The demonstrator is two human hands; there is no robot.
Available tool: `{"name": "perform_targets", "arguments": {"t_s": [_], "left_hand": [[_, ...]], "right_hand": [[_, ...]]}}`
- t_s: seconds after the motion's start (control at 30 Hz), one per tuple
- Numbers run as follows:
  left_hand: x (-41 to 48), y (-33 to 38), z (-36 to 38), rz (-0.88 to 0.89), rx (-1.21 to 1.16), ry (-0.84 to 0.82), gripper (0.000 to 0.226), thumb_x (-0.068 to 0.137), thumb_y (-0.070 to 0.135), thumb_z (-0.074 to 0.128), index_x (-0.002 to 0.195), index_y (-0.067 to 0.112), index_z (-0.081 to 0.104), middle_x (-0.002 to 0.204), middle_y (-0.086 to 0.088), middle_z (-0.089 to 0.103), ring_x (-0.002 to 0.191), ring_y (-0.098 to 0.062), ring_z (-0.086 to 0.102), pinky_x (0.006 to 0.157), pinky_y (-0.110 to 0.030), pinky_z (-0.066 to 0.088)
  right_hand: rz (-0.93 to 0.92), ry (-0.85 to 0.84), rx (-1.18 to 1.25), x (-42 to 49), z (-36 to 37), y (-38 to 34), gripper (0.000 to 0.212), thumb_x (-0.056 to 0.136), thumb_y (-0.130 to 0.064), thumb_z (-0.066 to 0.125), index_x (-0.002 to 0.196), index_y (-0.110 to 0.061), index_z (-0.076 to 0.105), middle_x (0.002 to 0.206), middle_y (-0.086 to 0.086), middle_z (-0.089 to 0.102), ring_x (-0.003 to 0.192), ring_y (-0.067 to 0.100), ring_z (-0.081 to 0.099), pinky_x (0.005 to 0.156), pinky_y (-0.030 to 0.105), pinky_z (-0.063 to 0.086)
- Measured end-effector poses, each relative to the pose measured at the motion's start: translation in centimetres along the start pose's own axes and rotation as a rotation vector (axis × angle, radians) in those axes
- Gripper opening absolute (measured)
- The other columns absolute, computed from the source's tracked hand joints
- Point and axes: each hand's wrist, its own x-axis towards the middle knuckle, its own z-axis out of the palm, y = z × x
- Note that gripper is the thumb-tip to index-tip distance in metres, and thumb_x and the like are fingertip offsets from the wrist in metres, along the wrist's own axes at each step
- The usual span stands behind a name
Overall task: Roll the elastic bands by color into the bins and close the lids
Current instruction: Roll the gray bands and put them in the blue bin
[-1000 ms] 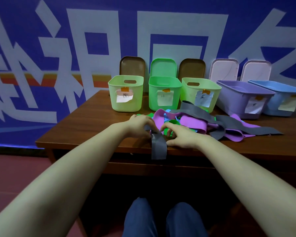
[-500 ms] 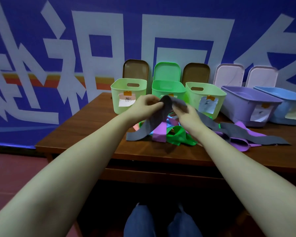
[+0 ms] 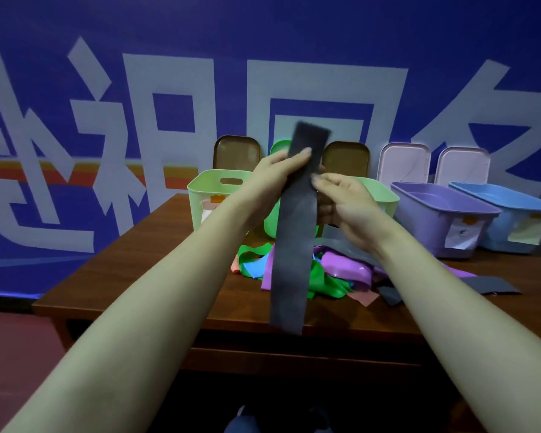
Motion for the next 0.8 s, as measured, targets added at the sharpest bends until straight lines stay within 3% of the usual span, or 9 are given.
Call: {"name": "perform_targets", "arguments": {"t_s": [0.13,0.27,0.37,0.5,0.63,0.8], "left_hand": [[0.7,-1.1,0.1,-0.118,-0.201,0.078,0.019,0.1,0.014,0.044,0.096,0.006,0.061,0.082,-0.004,0.073,0.068,-0.012,0.069,0.061,-0.023,0.057],[0.7,-4.1,-0.8,-0.234,-0.293,0.174,0.034,0.103,0.017,0.037,0.126,-0.006,0.048,0.095,-0.012,0.069,0.078,-0.017,0.072,0.061,-0.026,0.058],[0.8,-5.7,-1.8,-0.281,-0.317,0.219,0.037,0.103,0.015,0.036,0.131,-0.008,0.043,0.107,-0.018,0.065,0.089,-0.022,0.068,0.067,-0.027,0.058],[1.7,-6.1,-2.2,-0.281,-0.313,0.218,0.028,0.101,0.015,0.037,0.121,0.004,0.053,0.089,-0.013,0.068,0.075,-0.017,0.068,0.07,-0.028,0.057],[2.7,-6.3,-2.5,-0.282,-0.337,0.209,0.024,0.099,0.017,0.039,0.105,0.01,0.061,0.074,-0.007,0.071,0.065,-0.015,0.068,0.065,-0.027,0.057],[2.9,-6.4,-2.1,-0.266,-0.313,0.196,0.035,0.1,0.032,0.041,0.116,0.007,0.06,0.083,-0.008,0.067,0.07,-0.016,0.065,0.073,-0.03,0.053]], "right_hand": [[0.11,-0.13,-0.073,-0.1,-1.1,0.4,0.025,0.098,-0.026,0.05,0.087,-0.01,0.065,0.06,0.003,0.067,0.051,0.015,0.063,0.049,0.025,0.052],[0.277,-0.036,-0.22,0.9,-3.0,3.6,0.03,0.094,-0.034,0.055,0.09,-0.006,0.065,0.073,0.012,0.07,0.062,0.023,0.067,0.058,0.027,0.057],[0.272,0.047,-0.569,2.0,-5.0,7.1,0.014,0.092,-0.013,0.059,0.105,-0.008,0.064,0.099,0.008,0.068,0.091,0.02,0.064,0.079,0.025,0.053],[0.26,-0.078,-1.176,3.0,-6.2,8.8,0.043,0.081,-0.011,0.058,0.123,-0.017,0.058,0.124,0.003,0.061,0.114,0.021,0.055,0.101,0.043,0.042],[0.245,-0.183,-1.402,3.2,-6.3,8.8,0.045,0.082,-0.013,0.054,0.127,-0.017,0.054,0.115,0.006,0.062,0.105,0.024,0.056,0.087,0.035,0.041],[0.183,-0.225,-1.549,3.3,-6.6,10.0,0.04,0.085,-0.018,0.053,0.124,-0.018,0.056,0.118,0.006,0.062,0.11,0.026,0.056,0.088,0.038,0.042]]}}
